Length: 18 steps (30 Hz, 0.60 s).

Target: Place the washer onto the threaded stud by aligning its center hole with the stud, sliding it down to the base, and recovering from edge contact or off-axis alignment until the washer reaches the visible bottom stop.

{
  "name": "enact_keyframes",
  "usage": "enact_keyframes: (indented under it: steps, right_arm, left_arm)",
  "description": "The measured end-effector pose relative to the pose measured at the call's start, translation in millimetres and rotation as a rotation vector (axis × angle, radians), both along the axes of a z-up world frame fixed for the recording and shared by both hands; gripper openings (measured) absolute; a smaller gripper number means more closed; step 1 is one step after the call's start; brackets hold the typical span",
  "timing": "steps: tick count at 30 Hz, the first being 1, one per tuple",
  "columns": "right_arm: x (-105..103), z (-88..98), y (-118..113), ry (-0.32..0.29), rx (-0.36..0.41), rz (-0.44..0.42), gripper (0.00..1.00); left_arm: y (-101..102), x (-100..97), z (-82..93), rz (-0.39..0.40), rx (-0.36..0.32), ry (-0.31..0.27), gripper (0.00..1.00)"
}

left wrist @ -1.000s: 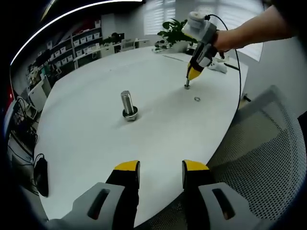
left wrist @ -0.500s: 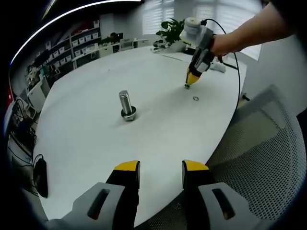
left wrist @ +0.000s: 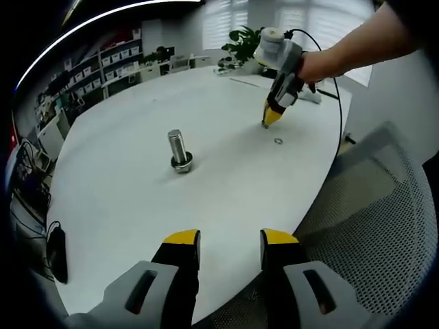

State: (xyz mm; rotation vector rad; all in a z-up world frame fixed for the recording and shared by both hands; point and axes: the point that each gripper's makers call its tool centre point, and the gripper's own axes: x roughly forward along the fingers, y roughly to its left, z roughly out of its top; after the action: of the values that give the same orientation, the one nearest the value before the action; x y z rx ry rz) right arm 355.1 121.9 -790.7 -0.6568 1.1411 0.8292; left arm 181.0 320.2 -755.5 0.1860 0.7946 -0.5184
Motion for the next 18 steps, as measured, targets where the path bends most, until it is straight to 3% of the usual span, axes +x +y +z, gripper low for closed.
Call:
enact_keyframes:
  steps: [18]
  right_arm:
    - [-16, 6.1, -17, -0.031, -0.009, -0.034, 0.22]
  left_arm:
    - [-1, 1.9, 4.9, -0.002, -0.007, -0.021, 0.33]
